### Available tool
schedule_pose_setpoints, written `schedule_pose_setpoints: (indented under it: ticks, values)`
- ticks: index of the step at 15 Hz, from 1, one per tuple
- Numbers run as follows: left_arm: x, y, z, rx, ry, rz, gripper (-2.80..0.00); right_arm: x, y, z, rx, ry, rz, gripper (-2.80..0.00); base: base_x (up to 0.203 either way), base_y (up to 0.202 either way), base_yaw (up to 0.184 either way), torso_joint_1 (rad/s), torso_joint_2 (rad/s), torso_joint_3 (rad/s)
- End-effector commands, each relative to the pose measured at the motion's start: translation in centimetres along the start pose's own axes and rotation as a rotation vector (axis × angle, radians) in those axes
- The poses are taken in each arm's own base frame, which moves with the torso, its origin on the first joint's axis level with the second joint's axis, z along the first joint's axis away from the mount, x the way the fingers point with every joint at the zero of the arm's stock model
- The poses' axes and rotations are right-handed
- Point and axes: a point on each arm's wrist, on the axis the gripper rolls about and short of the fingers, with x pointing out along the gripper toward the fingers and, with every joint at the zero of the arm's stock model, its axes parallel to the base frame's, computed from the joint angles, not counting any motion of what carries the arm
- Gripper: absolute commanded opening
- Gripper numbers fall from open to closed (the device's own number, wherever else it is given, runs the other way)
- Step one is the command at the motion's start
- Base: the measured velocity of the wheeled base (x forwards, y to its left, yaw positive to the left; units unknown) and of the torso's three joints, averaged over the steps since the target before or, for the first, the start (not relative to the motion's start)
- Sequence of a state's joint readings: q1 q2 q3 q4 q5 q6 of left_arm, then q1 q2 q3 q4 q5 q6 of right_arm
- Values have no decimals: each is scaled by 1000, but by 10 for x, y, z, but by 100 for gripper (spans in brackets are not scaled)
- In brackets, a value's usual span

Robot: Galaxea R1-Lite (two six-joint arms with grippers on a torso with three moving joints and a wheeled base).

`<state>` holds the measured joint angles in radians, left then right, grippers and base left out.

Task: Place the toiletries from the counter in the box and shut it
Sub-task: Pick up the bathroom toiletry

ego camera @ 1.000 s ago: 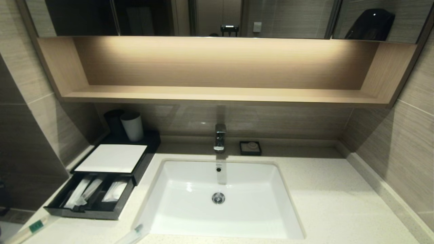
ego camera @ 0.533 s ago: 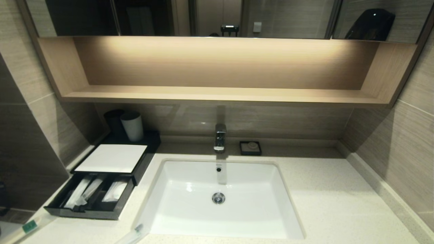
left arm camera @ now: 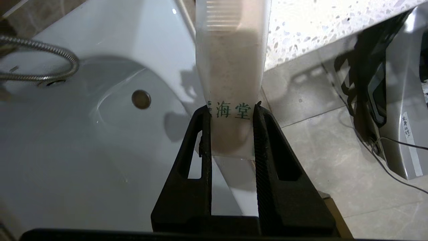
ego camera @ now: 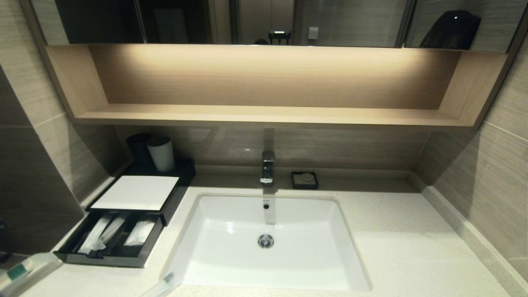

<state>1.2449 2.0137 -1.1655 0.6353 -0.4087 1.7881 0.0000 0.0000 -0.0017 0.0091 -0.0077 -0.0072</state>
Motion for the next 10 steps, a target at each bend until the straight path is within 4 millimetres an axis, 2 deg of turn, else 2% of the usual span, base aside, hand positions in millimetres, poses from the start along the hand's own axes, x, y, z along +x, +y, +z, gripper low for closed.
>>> schedule_pose_setpoints:
  ticks: [1,3,5,10]
  values:
    - [-21,-6,4,8,11,52,-280,0,0,0,0,0,0,-280,0,0,0,0,0,0]
    - [-35,-13,12,-22,8,71,-280,0,0,0,0,0,0,-280,0,0,0,0,0,0]
    - [-48,-19,22,-122,-18,92,-280,0,0,0,0,0,0,-280,0,0,0,0,0,0]
    - [-68,-39,73,-256,-94,118,-280,0,0,0,0,0,0,-280,0,0,0,0,0,0]
